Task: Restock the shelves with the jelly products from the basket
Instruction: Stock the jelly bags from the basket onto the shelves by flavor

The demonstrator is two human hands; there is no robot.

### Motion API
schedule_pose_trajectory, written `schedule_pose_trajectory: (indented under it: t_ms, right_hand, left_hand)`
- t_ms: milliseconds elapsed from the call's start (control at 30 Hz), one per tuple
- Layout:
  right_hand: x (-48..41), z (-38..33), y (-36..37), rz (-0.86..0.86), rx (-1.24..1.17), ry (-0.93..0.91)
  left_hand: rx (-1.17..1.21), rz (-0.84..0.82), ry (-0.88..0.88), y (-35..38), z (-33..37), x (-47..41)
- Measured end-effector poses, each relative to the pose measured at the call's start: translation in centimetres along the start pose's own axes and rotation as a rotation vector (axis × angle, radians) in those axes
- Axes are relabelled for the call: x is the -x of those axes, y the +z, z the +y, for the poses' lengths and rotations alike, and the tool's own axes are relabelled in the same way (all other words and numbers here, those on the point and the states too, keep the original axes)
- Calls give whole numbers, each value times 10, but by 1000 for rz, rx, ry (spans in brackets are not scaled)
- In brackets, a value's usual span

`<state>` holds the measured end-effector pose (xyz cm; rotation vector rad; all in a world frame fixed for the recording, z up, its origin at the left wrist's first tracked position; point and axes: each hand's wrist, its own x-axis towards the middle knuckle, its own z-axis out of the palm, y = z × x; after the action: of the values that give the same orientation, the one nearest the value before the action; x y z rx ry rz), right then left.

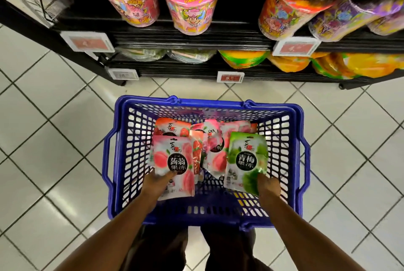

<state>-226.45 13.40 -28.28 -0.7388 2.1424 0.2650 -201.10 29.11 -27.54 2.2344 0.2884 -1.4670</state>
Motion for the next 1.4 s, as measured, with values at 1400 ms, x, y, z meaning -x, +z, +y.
schedule_pose_trajectory:
  t_ms: [1400]
  right_hand:
    - [39,-83,9,1,256,-770]
  left_hand:
    - [75,9,58,-1,20,7]
